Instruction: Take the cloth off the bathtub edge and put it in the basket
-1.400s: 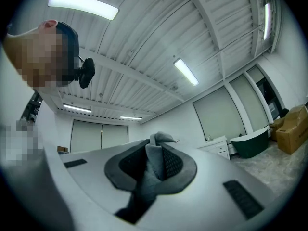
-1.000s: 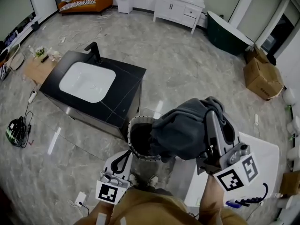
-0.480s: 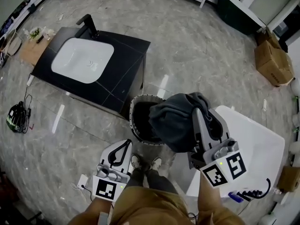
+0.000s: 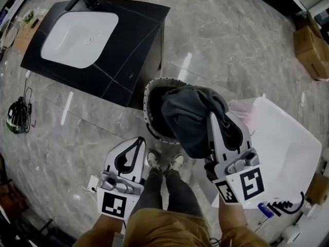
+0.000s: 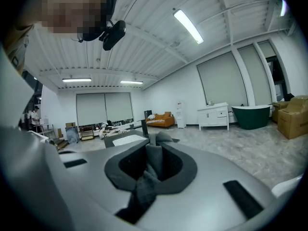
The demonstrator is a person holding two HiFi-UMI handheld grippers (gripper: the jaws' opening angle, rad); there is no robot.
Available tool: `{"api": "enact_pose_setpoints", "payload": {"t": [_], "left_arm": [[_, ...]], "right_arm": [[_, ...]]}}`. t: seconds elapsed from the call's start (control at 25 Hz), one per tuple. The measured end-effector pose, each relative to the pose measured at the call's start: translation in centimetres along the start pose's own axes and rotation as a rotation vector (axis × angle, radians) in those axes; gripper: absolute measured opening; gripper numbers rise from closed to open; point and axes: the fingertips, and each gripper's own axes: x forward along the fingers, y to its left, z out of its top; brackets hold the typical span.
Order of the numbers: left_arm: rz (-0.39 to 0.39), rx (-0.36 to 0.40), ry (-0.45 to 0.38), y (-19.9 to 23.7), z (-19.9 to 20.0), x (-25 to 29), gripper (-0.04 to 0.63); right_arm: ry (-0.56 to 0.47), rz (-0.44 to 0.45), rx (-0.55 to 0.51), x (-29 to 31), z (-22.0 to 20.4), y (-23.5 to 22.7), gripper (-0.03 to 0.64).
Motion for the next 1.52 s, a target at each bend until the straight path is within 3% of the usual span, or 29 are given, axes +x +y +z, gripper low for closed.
{"api": "enact_pose_setpoints", "payload": {"t": [0.64,1.04,1.32,1.52], "left_arm": [[0.033,-0.008,0.018,1.3,-10.9,3.2,0.008],[0.040,-0.021,0.054,1.1,-17.5,4.0,0.008],[0.046,-0.034,0.060,1.0,-20.5,5.0,0.008],[0.046,-0.036,0.063,1.1,-22.3,5.3,0.008]], "right_arm": [[0.125,0.000,-0.048,5.1,-17.5,-2.5,0.035],[0.187,-0.082,0.006,7.4,-27.9,-5.8,0.035],[0.319,-0.075,-0.055,9.1,-35.8,-7.0,0.035],[0.392,-0.052,-0.041,10.7,-41.4,-7.2,0.035]]}}
